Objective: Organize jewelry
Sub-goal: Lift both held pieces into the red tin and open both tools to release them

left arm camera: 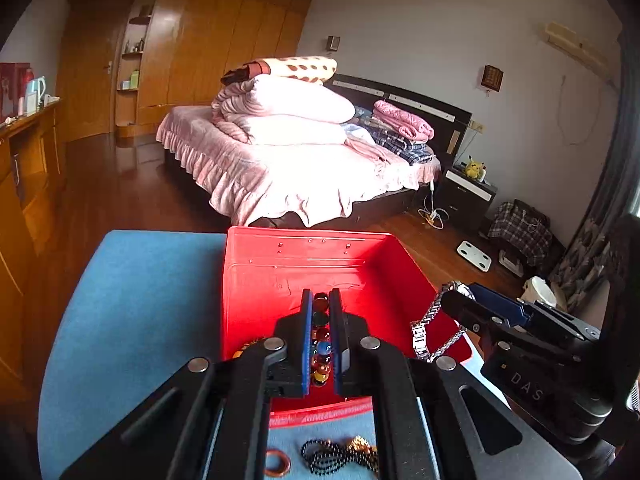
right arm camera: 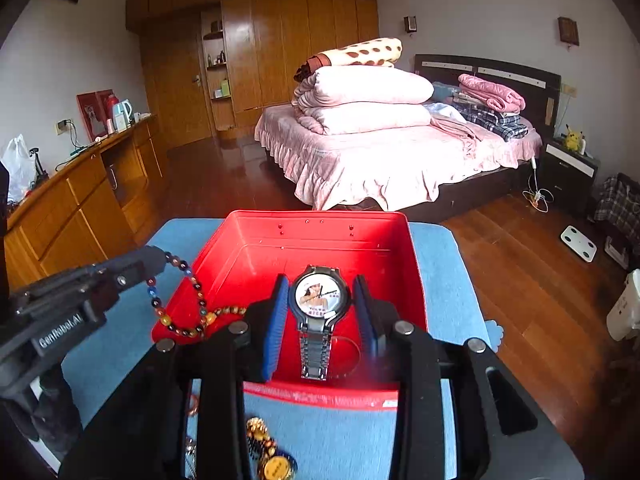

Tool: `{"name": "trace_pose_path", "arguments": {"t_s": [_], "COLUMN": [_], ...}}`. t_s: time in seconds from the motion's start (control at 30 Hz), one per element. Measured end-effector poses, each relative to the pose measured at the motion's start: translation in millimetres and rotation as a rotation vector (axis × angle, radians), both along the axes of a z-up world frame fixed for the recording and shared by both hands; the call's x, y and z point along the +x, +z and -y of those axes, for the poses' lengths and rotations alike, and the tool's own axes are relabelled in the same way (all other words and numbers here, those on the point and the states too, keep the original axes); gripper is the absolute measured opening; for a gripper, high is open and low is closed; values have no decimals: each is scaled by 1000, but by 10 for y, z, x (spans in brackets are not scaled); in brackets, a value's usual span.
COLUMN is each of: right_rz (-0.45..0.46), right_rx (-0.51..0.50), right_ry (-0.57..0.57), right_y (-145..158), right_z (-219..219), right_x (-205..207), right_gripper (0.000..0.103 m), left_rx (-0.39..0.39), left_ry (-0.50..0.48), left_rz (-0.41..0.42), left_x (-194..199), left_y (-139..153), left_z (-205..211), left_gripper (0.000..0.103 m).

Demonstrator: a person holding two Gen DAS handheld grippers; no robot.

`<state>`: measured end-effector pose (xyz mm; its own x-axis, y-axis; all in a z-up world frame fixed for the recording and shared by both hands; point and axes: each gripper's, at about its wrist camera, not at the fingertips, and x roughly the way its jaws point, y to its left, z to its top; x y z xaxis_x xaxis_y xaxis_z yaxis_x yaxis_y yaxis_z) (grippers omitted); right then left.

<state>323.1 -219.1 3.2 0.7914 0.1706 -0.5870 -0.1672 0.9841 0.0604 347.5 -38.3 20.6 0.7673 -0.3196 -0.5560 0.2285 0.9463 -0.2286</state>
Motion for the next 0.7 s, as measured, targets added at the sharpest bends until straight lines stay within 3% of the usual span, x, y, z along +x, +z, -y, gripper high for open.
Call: {"name": "trace_pose_path", "arguments": {"t_s": [0.43,0.5,0.57,0.7], "right_rz": [-154,-153,-146,-159], "right_rx": [-22,-31,-34,-36], "right_ry": [-21,-32,-39,-51], "right_y": [-521,-545,-532,-511], "right_z": [-72,-72,-66,-66], "right_x": [470,474,461,439], "right_gripper": [33,44,46,46], "left_rx": [48,53,59,87], "left_ry": [14,19,28,46], "left_rz": [-154,-165,-169,-173], "left_x": [475,488,495,474], "left_y": [-510,-542,-544,-552], "left_z": [83,80,84,65], "left_gripper": [8,18,32,34]}}
